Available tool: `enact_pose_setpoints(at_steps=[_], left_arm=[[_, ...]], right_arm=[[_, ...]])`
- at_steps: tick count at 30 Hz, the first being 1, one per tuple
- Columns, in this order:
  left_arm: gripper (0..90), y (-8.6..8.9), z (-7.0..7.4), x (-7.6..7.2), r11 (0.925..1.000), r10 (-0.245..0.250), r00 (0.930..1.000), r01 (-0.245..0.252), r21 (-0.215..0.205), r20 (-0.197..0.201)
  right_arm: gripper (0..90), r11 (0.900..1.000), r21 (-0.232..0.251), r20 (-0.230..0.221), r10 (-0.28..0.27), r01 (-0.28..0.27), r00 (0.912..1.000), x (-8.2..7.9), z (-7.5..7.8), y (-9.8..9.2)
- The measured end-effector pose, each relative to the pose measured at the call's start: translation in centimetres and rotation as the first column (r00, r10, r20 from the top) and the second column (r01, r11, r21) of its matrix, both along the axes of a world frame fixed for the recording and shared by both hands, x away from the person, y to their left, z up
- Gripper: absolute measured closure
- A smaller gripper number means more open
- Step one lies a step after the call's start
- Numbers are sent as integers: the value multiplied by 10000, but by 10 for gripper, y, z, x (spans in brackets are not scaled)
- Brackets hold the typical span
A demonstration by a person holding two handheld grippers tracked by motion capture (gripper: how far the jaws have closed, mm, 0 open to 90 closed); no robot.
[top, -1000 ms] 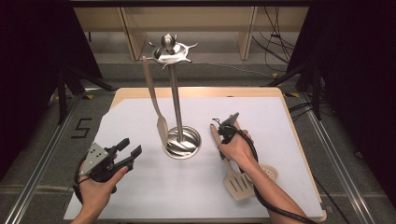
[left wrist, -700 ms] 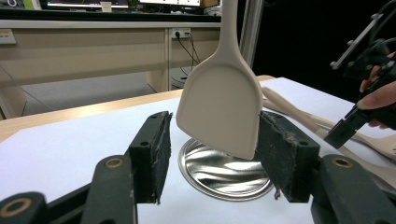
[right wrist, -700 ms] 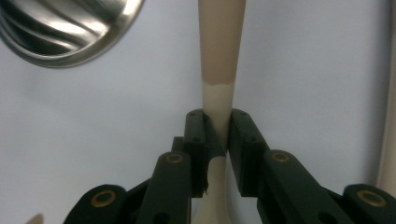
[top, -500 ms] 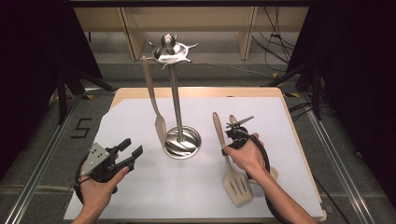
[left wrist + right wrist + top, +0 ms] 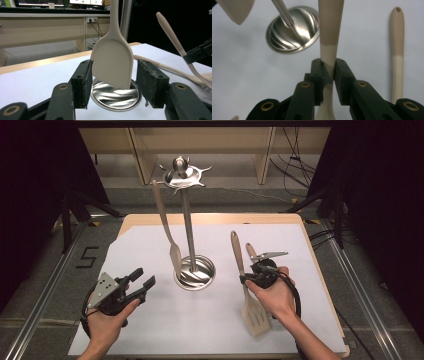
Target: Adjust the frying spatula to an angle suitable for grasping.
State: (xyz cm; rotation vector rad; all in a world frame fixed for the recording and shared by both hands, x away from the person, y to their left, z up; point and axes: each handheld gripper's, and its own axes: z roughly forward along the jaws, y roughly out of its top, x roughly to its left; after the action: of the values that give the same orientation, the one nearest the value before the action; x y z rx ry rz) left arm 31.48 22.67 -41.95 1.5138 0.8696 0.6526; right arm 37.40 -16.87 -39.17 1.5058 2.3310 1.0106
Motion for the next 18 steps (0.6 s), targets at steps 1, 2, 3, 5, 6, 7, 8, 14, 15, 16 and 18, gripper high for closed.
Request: enact_pose_setpoints(at_steps=[1,2,3,5,6,7,8,14,15,16,18], left_arm=[[460,0,1,0,10000,-26,10000,26,38,10],[461,-1,1,0,9999,-117,9999,117,35,99],[460,-2,1,1,9998,-175,9997,176,-55,143],[459,-4,4,-1,9999,-129,9999,129,18,59],[457,-5,5,-1,9999,-162,9998,162,34,98],[455,-5,6,-1,9998,-174,9998,174,25,109],[454,-6,7,0,9997,-243,9996,244,-41,172],[450,-16,17,0,9983,-583,9980,585,-74,240],[450,-17,19,0,9972,-744,9969,741,122,268],[449,-19,20,0,9968,-796,9964,793,123,288],[448,-26,24,1,9953,-963,9946,964,-19,385]], right_arm=[[788,9999,124,13,38,-38,10000,-2,2,0],[788,9995,-3,487,302,-303,9984,-2,2,-2],[788,9994,52,555,327,-330,9979,-4,4,-1],[788,9995,109,804,285,-294,9964,-8,6,-1],[788,9992,209,965,329,-351,9948,-10,8,-1],[788,9990,268,1028,315,-344,9942,-12,9,-1],[788,9990,362,1100,236,-278,9936,-14,10,0],[788,9982,400,1929,355,-440,9806,-24,19,3],[788,9978,280,2107,529,-601,9761,-24,19,2],[788,9980,344,2128,444,-529,9761,-26,21,3],[788,9977,338,2282,502,-594,9723,-27,22,5]])
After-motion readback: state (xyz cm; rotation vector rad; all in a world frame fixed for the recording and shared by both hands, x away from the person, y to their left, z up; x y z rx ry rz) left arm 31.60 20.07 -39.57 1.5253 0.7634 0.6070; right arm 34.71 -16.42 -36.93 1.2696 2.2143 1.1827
